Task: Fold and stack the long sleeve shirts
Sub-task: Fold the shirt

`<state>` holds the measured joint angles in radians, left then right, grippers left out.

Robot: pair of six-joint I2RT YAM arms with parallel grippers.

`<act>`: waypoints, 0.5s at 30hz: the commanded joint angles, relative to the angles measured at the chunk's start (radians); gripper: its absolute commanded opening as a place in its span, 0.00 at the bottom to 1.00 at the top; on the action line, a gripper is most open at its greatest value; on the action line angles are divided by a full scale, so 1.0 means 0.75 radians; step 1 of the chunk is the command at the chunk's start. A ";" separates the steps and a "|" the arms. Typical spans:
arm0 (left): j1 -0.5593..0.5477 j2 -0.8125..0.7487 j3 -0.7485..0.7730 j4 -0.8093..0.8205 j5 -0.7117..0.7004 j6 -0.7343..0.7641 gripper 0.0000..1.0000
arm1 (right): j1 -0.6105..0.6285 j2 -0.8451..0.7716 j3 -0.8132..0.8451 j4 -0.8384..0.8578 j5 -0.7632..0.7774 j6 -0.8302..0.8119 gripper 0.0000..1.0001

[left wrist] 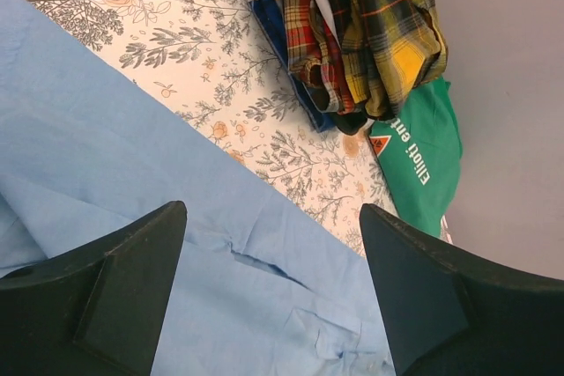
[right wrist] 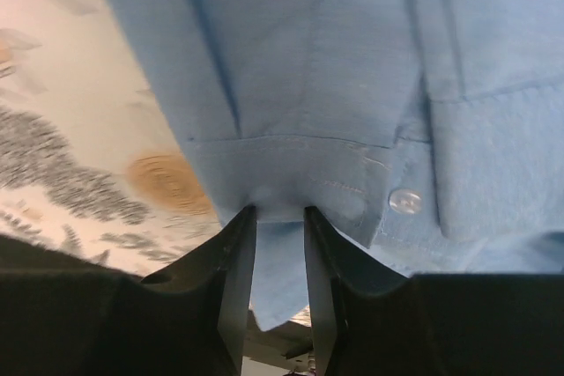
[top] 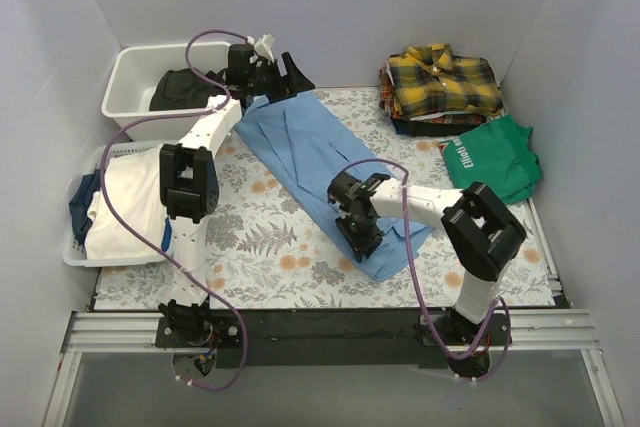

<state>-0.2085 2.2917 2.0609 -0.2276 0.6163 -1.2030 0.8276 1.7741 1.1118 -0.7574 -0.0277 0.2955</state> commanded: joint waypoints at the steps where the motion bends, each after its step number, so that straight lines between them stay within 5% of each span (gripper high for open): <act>1: 0.000 -0.137 -0.087 -0.065 -0.005 0.076 0.79 | 0.185 0.107 0.090 0.018 -0.151 -0.073 0.36; 9: -0.049 -0.147 -0.259 -0.236 -0.262 0.146 0.74 | 0.224 -0.078 0.258 -0.001 0.192 -0.055 0.37; 15: -0.223 -0.135 -0.353 -0.300 -0.594 0.203 0.73 | -0.027 -0.206 0.264 0.045 0.299 -0.081 0.39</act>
<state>-0.2829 2.2314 1.8191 -0.3973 0.3534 -1.0927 0.9333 1.6917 1.2728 -0.7528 0.0937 0.2546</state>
